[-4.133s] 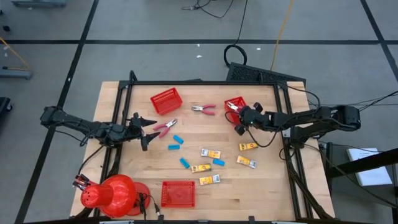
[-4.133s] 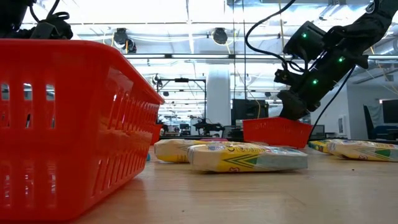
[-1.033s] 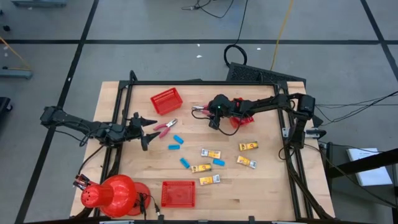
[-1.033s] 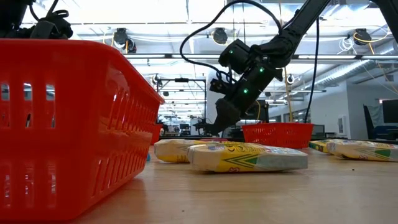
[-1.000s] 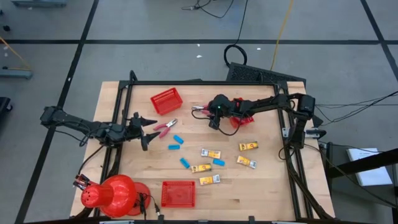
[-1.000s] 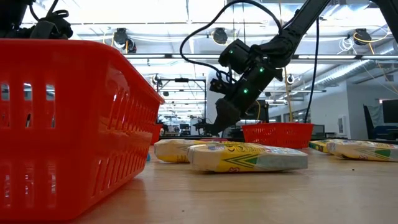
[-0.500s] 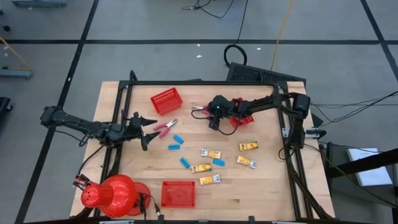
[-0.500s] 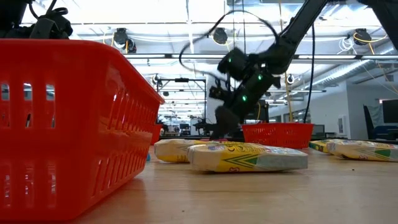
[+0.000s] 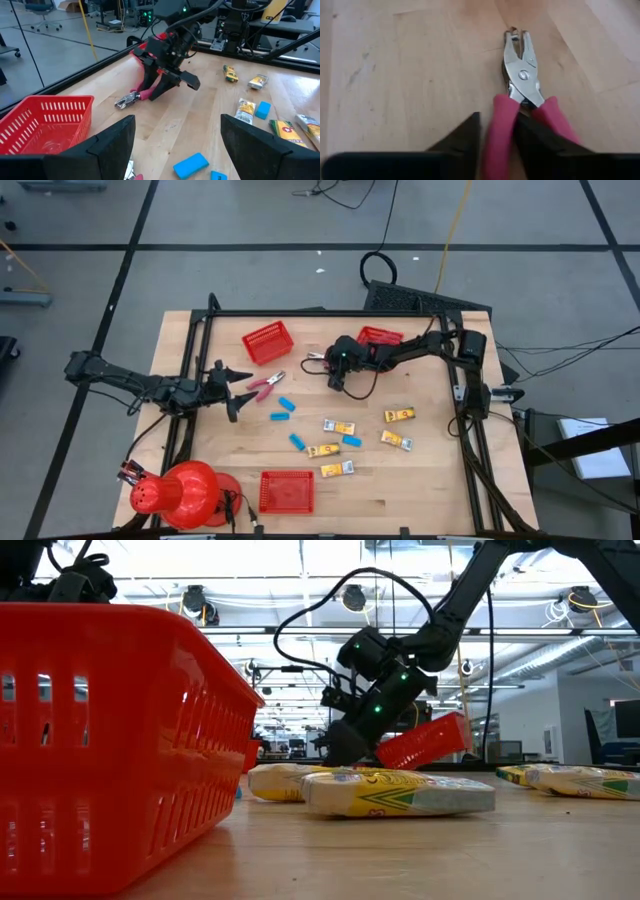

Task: Pick & Place School Supplies
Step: Put the pink hole puncher into the top right red bin

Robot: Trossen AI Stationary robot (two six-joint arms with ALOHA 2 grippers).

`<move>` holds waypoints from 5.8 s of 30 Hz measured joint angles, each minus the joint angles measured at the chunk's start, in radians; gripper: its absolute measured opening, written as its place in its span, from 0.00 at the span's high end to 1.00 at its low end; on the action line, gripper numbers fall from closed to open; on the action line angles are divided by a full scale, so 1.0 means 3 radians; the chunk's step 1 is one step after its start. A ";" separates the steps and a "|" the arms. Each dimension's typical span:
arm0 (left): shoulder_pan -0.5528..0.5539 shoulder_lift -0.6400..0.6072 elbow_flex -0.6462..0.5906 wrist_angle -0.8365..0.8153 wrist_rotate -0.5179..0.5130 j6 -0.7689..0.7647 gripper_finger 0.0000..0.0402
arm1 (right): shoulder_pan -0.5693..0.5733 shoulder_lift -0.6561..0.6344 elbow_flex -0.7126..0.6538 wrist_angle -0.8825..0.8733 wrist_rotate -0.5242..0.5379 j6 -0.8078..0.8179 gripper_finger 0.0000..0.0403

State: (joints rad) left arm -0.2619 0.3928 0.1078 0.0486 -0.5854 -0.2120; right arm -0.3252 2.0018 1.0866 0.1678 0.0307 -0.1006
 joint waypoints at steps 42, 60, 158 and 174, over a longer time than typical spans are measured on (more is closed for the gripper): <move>-0.0001 0.0000 0.0000 -0.0076 0.0014 -0.0112 0.27 | -0.0023 -0.1717 -0.0624 -0.1108 0.1303 -0.0270 0.92; 0.0003 0.0002 0.0000 0.0023 0.0000 -0.0031 0.27 | -0.0360 -0.1978 -0.1213 -0.0767 0.0926 -0.0016 0.92; 0.1306 0.3657 0.2201 -0.2496 0.1110 -0.0598 0.27 | 0.2889 -0.2040 -0.1709 0.0980 0.1801 0.0795 0.50; 0.1372 0.3667 0.2190 -0.2487 0.1226 -0.0440 0.27 | 0.2949 -0.2040 -0.1710 0.0998 0.1905 0.0804 0.50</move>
State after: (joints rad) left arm 0.1498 1.4929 0.7647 -0.6975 -0.2175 -0.3440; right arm 0.5594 1.3899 0.5736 0.4671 0.6022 0.1406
